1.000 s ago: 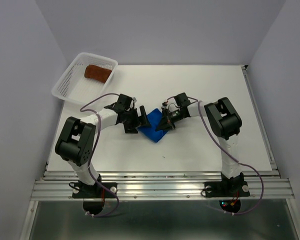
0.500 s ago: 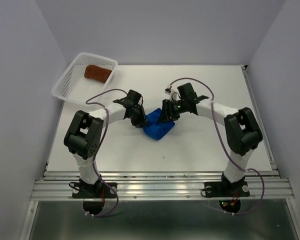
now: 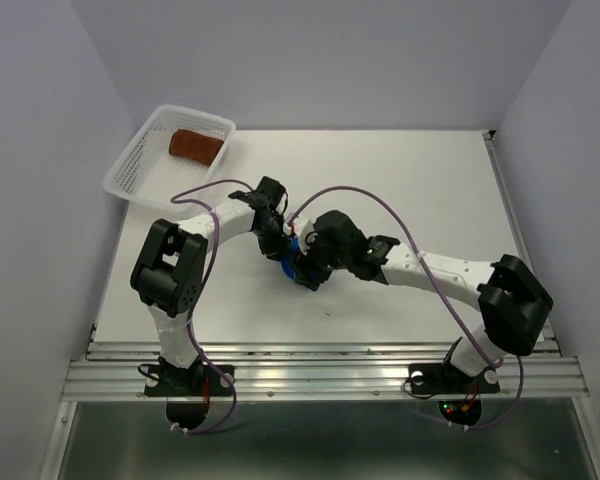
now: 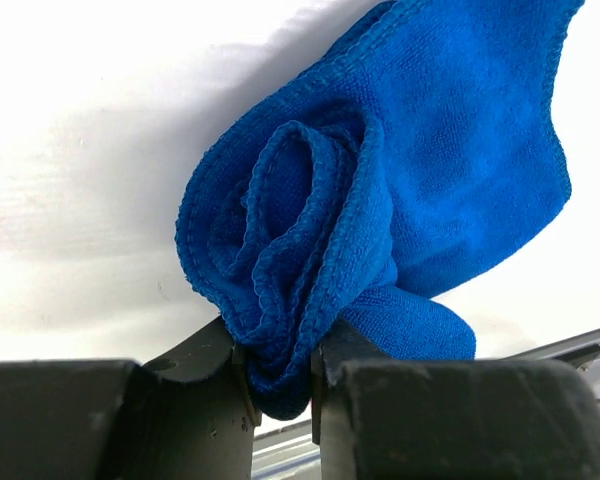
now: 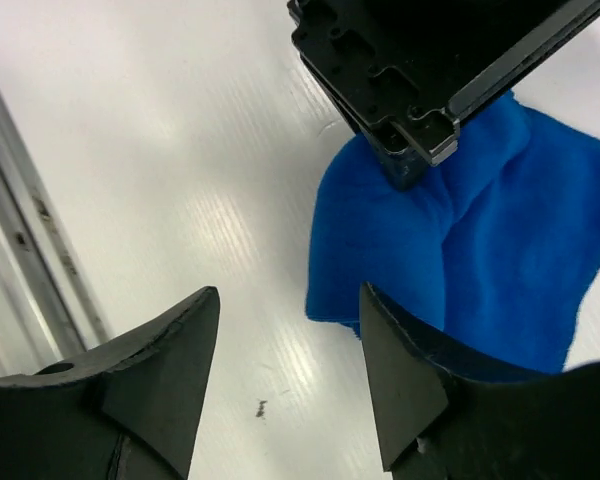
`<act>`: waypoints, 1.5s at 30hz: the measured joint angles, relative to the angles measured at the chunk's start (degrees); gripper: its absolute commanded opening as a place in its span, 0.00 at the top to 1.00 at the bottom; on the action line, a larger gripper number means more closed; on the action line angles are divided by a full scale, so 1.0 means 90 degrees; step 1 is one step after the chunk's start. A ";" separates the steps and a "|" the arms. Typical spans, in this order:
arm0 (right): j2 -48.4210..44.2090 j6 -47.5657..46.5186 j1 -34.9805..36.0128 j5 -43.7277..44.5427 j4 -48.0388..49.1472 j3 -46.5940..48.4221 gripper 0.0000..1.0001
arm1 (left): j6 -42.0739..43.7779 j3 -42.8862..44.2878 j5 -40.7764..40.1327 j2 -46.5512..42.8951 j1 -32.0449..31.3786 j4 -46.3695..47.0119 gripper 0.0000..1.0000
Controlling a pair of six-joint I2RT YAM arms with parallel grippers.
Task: Roll the towels
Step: Roll the towel
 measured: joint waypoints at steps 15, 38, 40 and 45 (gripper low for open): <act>0.0925 -0.1353 0.0923 0.1783 0.0272 -0.0114 0.36 | -0.0070 0.0194 0.0090 0.0121 -0.0005 -0.0551 0.85; 0.1049 0.0687 0.0903 0.2560 0.0427 -0.0117 0.99 | -0.0605 0.0282 -0.0051 -0.0114 0.0185 -0.0678 0.14; 0.1015 0.0916 0.0741 0.2297 0.0435 -0.0121 0.99 | -0.0602 0.0282 -0.0063 -0.0313 0.0279 -0.0622 0.13; 0.0952 0.1324 0.0357 0.1464 0.0517 -0.0206 0.99 | -0.0544 0.0231 -0.0136 -0.0627 0.0512 -0.0425 0.01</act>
